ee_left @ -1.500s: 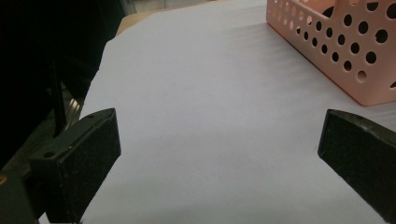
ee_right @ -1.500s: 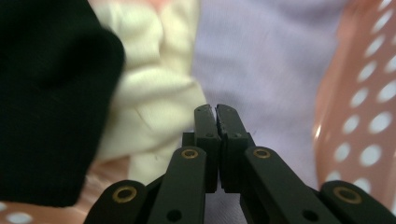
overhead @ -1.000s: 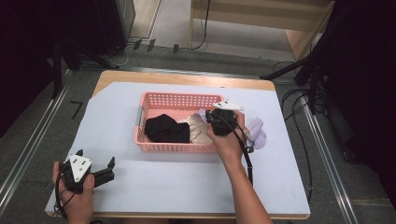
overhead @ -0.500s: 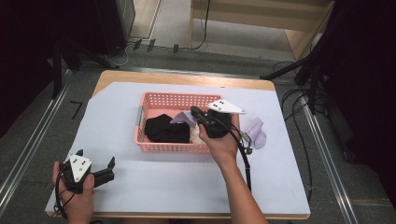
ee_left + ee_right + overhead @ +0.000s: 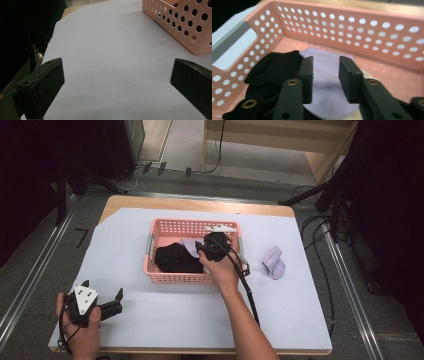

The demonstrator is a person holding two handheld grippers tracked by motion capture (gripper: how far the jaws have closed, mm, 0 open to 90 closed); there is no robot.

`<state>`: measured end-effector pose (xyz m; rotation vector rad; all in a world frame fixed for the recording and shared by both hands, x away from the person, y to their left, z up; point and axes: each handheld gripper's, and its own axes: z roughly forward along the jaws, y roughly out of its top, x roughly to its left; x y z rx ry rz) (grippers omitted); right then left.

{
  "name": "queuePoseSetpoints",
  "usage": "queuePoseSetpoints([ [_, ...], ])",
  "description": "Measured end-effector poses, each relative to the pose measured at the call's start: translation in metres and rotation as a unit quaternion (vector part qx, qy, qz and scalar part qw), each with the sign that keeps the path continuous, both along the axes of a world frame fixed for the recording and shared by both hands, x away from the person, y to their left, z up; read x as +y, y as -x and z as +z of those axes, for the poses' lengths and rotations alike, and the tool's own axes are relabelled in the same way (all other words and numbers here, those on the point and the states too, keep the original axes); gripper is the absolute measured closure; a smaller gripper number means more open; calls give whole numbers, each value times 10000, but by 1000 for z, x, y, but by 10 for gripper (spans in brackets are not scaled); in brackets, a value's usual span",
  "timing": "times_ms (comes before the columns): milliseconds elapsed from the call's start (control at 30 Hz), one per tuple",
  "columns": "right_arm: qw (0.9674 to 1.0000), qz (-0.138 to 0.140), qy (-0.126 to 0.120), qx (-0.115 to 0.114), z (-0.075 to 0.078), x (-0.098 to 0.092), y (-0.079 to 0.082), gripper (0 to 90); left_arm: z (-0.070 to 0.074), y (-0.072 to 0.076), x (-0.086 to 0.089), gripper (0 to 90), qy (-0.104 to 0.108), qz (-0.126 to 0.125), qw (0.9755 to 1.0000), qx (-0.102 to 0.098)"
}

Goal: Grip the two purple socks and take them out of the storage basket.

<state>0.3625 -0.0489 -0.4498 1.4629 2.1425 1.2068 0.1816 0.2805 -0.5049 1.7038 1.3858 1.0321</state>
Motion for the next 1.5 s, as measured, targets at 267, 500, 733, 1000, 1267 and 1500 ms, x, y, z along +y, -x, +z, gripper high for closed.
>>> queuePoseSetpoints([
  [267, 9948, 219, 666, 739, -7, 21, -10, 462, 0, 0, 1, 1, 13, 7, 10000, -26],
  [500, 9891, 128, 1220, 816, -10, 26, -9, 804, 0, -1, 1, 1, 25, 8, 10000, -2],
  [733, 9983, -17, 590, -14, -2, 16, 4, 845, 0, 0, 1, 1, -2, 8, 10000, -26],
  [1000, 9932, -61, 69, -1163, 19, -3, 16, 847, 0, 0, 0, 1, -28, 9, 10000, 11],
  [1267, 9875, 220, -408, -1509, 32, -11, 25, 843, 0, 0, 0, 1, -18, 12, 10000, -6],
  [1500, 9905, 559, -558, -1122, 28, -15, 26, 820, 0, 0, 0, 1, -17, 11, 10000, -2],
])
